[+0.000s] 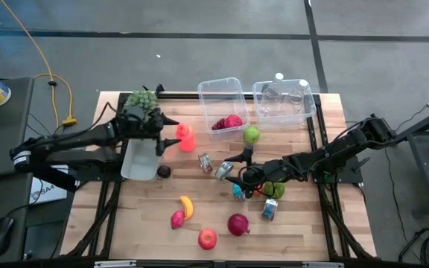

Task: Pick & Place Food Item
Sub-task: Put the orange tumbler into the right transparent bin

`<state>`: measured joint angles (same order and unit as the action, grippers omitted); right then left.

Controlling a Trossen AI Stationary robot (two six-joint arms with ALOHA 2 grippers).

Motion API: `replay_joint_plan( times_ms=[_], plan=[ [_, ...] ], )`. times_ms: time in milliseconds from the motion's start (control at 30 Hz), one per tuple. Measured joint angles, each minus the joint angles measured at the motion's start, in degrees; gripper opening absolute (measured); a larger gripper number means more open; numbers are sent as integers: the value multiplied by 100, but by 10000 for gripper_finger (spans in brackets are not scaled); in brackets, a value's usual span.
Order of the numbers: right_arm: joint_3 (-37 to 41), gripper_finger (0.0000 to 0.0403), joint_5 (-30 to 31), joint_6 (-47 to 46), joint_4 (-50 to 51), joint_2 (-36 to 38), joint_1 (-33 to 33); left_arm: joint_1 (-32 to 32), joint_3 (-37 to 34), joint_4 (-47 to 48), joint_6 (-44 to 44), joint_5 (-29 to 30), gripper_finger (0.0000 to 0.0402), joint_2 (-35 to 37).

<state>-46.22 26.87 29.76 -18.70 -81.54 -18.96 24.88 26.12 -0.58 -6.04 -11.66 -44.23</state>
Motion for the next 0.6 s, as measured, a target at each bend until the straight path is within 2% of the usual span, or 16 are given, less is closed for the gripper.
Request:
replay_joint_plan(
  times_ms=[200,467,600],
  plan=[
    [0,307,-4,0,-72,0,0,62,-489,-962,15,82,344,-268],
    [0,307,-56,0,-83,0,39,62,-502,-1631,2,125,344,-974],
    [0,307,-229,-127,-77,0,146,20,-502,-1994,-278,128,344,-1425]
  ],
)
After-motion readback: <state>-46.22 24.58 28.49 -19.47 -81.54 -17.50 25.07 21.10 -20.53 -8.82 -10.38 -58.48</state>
